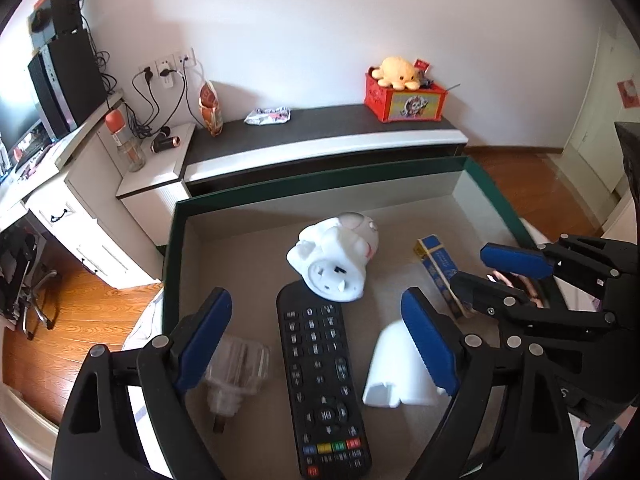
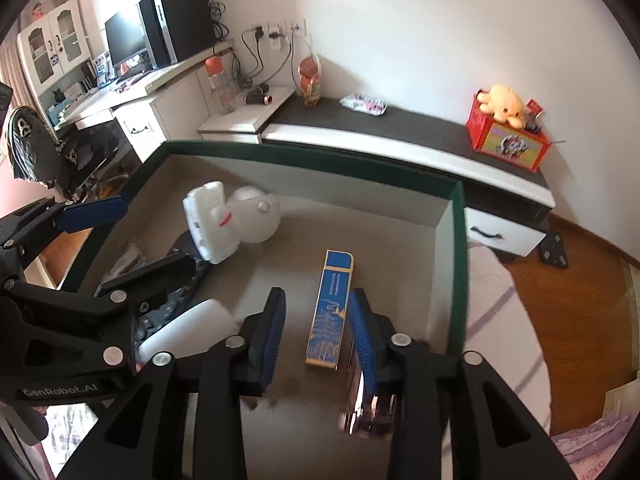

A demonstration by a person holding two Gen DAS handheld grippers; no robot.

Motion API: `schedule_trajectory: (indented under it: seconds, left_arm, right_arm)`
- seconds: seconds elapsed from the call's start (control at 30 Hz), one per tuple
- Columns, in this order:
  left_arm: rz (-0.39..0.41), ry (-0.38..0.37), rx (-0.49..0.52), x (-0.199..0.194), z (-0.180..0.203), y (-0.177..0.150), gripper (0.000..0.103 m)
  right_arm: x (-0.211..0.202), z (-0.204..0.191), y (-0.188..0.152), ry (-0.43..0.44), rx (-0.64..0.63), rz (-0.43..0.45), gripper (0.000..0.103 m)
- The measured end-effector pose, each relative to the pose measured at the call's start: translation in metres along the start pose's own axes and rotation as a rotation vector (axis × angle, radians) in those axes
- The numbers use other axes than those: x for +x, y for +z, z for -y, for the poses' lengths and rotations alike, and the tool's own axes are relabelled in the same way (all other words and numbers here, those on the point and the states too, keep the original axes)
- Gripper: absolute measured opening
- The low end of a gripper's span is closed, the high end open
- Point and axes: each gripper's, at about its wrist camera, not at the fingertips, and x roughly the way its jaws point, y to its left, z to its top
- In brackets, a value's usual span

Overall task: Organize rigid objects
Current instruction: 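Open both tools to release the piggy bank and blue-gold box in the box, then withdraw both tools from the box back toward the remaining items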

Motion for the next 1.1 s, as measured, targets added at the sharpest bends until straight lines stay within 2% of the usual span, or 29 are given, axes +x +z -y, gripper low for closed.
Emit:
schedule_trajectory:
  seconds: [0.13, 0.2, 0.27, 0.33, 0.5, 0.8, 0.83, 0.9, 1.1]
  left_arm:
    - [0.082, 0.003, -0.001, -0.04, 0.002, -0.014, 0.092]
    - [0.127, 0.016, -0.006, -0.061, 0.003, -0.022, 0.093]
    - [0.174, 0.035, -0.016, -0.084, 0.003, -0.033, 0.099]
    - [0.217, 0.061, -0.025, -0.106, 0.003, -0.046, 0.101]
    - [0.282, 0.128, 0.001, -0.153, 0.008, -0.079, 0.103]
    - [0.356, 0.153, -0.003, -0.224, 0.023, -0.152, 0.103]
    - [0.365, 0.161, -0.013, -0.231, 0.025, -0.16, 0.103]
    - [0.365, 0.159, -0.022, -0.242, 0.026, -0.176, 0.103]
    - [0.366, 0.137, -0.021, -0.266, 0.031, -0.214, 0.103]
  right_arm:
    - [-0.033, -0.008, -0.01, -0.013, -0.007, 0.059, 0.054]
    - [-0.055, -0.015, -0.018, -0.019, -0.016, 0.104, 0.061]
    - [-0.074, -0.02, -0.026, -0.038, -0.02, 0.139, 0.072]
    - [-0.096, -0.028, -0.036, -0.053, -0.028, 0.192, 0.078]
    - [-0.145, -0.048, -0.068, -0.035, -0.037, 0.29, 0.082]
    - [-0.207, -0.08, -0.143, -0.067, -0.032, 0.398, 0.085]
    - [-0.213, -0.081, -0.151, -0.075, -0.021, 0.404, 0.089]
    - [-0.222, -0.082, -0.165, -0.087, -0.008, 0.426, 0.103]
    - [-0.247, -0.089, -0.197, -0.105, -0.005, 0.444, 0.103]
